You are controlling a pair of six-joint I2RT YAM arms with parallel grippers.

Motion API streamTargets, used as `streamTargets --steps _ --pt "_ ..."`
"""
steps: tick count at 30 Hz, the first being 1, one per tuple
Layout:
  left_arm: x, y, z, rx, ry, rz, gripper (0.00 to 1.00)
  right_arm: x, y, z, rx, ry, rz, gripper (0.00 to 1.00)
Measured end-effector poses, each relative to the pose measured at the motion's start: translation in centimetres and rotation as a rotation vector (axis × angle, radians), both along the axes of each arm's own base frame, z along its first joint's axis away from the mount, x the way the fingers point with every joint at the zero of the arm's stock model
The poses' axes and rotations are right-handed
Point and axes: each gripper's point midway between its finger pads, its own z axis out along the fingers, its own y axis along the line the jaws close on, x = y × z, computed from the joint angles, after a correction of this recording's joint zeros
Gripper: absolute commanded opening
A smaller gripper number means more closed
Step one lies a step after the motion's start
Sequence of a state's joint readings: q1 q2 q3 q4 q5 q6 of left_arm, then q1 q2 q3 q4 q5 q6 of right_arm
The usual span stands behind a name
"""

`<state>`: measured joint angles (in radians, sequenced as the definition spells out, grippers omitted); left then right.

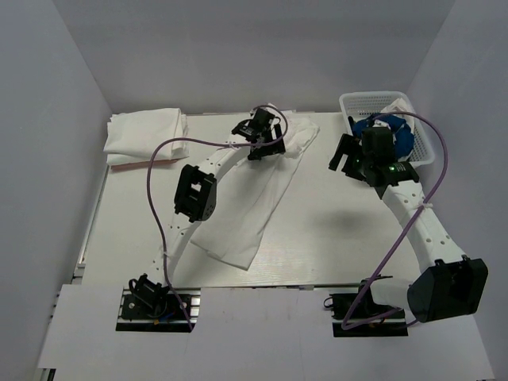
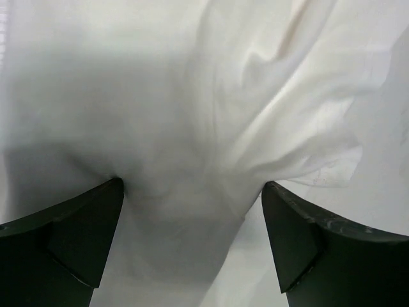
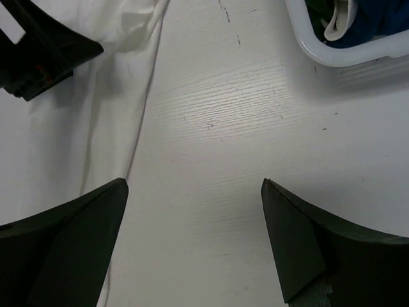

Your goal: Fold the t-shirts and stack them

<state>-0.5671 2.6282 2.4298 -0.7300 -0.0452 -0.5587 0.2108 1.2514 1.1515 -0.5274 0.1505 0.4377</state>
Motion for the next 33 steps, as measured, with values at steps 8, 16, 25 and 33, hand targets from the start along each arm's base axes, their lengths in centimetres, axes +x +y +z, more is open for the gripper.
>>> streamTargets --steps 8,16,25,33 --pt "3.8 0.9 0.9 -0.242 0.037 0.329 0.99 -2.2 -0.3 -0.2 0.018 0.0 0.009 0.9" --pt "4.6 2.7 1.1 -0.24 -0.005 0.338 0.99 -2.9 -0.1 1.1 0.037 -0.059 0.025 0.9" --pt "2.8 7.9 0.2 -0.069 0.003 0.378 0.99 -2.4 2.1 -1.9 0.098 0.03 0.118 0.9" --pt "-1.3 12.4 -0.3 0.011 0.072 0.434 0.99 -2.7 4.3 -3.5 0.139 0.066 0.245 0.9"
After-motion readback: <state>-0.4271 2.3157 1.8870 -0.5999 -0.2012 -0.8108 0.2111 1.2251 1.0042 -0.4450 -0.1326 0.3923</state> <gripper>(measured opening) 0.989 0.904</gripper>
